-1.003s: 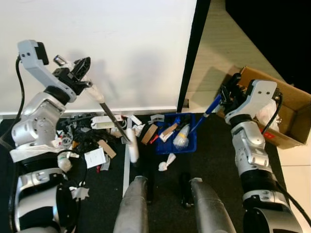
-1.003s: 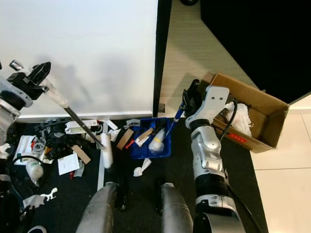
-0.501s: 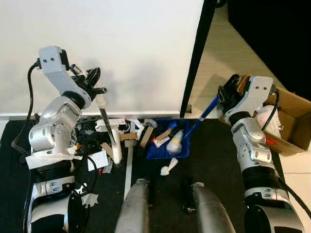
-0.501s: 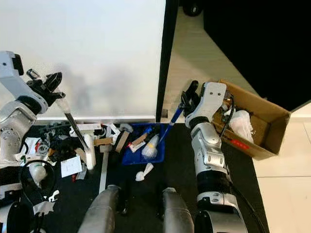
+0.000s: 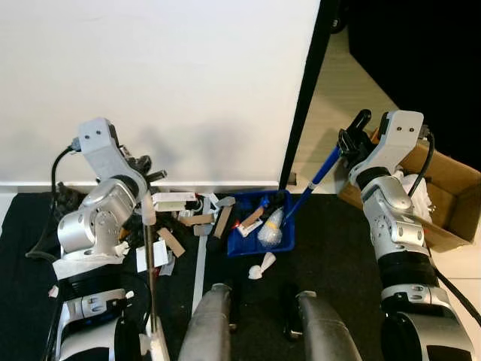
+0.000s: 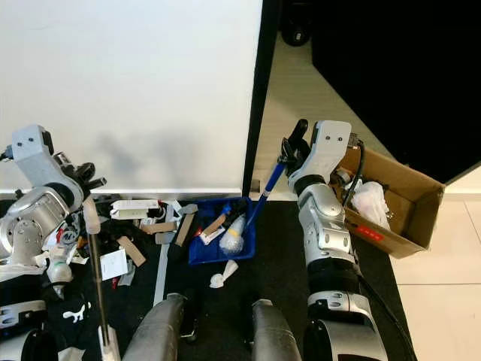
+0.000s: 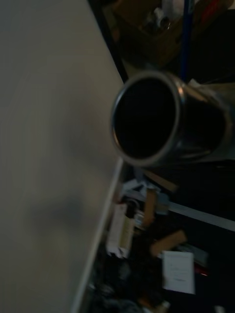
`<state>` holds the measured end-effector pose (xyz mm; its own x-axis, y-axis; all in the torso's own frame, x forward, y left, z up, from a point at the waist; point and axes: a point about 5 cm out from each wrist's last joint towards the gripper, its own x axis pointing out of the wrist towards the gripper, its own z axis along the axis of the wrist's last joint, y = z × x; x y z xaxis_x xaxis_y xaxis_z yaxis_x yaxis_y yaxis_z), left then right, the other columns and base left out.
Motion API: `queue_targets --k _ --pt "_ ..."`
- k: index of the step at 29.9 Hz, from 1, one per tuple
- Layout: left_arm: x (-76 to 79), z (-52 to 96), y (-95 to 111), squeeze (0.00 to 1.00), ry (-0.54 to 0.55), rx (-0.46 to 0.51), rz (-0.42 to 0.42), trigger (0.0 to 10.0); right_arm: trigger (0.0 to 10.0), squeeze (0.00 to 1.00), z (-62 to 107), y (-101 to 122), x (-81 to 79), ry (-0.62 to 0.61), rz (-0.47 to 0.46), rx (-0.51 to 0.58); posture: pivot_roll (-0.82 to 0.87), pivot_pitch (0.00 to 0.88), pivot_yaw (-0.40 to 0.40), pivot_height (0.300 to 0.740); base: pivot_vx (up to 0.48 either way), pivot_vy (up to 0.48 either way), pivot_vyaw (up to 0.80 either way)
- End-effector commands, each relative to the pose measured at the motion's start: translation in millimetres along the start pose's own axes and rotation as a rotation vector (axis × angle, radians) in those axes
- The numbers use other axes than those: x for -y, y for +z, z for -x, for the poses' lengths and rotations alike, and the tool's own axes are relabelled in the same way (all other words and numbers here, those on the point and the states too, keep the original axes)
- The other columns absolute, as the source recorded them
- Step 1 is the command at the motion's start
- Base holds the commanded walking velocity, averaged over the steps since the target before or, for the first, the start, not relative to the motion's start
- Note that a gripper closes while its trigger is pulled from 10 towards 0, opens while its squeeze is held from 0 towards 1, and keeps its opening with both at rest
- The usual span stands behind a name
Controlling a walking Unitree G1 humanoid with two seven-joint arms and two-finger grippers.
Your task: Sweep floor
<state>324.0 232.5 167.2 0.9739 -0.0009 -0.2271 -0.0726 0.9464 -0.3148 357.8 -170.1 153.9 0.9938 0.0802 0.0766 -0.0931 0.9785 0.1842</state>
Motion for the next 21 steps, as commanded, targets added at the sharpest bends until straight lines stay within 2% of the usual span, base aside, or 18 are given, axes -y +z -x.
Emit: queue_targets --k 1,2,3,6,9,10,18,21 --pt "5.8 3.1 6 0.0 -0.026 0.057 -0.039 10.0 10.0 0.0 -2.3 6 -3.5 0.013 -0.037 0.028 0.0 0.142 0.066 0.74 0.296 0.0 0.0" --pt "5.8 3.1 6 0.0 -0.026 0.057 -0.039 10.0 10.0 0.0 -2.3 6 -3.5 0.013 -0.037 0.028 0.0 0.142 0.066 0.74 0.296 0.0 0.0" --pt "13.7 5.7 13 0.0 -0.079 0.093 -0.068 10.0 10.0 0.0 -3.4 13 1.3 -0.017 -0.044 0.052 0.0 0.146 0.067 0.74 0.0 0.0 0.0" --pt "17.5 6.8 15 0.0 -0.103 0.1 -0.063 10.0 10.0 0.0 -4.2 19 4.1 -0.033 -0.055 0.077 0.0 0.148 0.068 0.74 0.0 0.0 0.0" --pt "24.7 7.5 17 0.0 -0.11 0.11 -0.037 10.0 10.0 0.0 -5.8 40 8.4 -0.057 -0.084 0.161 0.0 0.148 0.069 0.74 0.0 0.0 0.0" --pt "24.7 7.5 17 0.0 -0.11 0.11 -0.037 10.0 10.0 0.0 -5.8 40 8.4 -0.057 -0.084 0.161 0.0 0.148 0.069 0.74 0.0 0.0 0.0" --pt "32.3 7.3 13 0.0 -0.132 0.136 -0.03 10.0 10.0 0.0 -6.3 81 2.9 -0.028 -0.105 0.282 -0.01 0.144 0.06 0.74 0.0 0.0 0.0" --pt "34.6 7.2 12 0.0 -0.142 0.128 -0.034 10.0 10.0 0.0 -5.9 86 2.8 -0.021 -0.104 0.292 -0.02 0.142 0.055 0.74 0.0 0.0 0.0"
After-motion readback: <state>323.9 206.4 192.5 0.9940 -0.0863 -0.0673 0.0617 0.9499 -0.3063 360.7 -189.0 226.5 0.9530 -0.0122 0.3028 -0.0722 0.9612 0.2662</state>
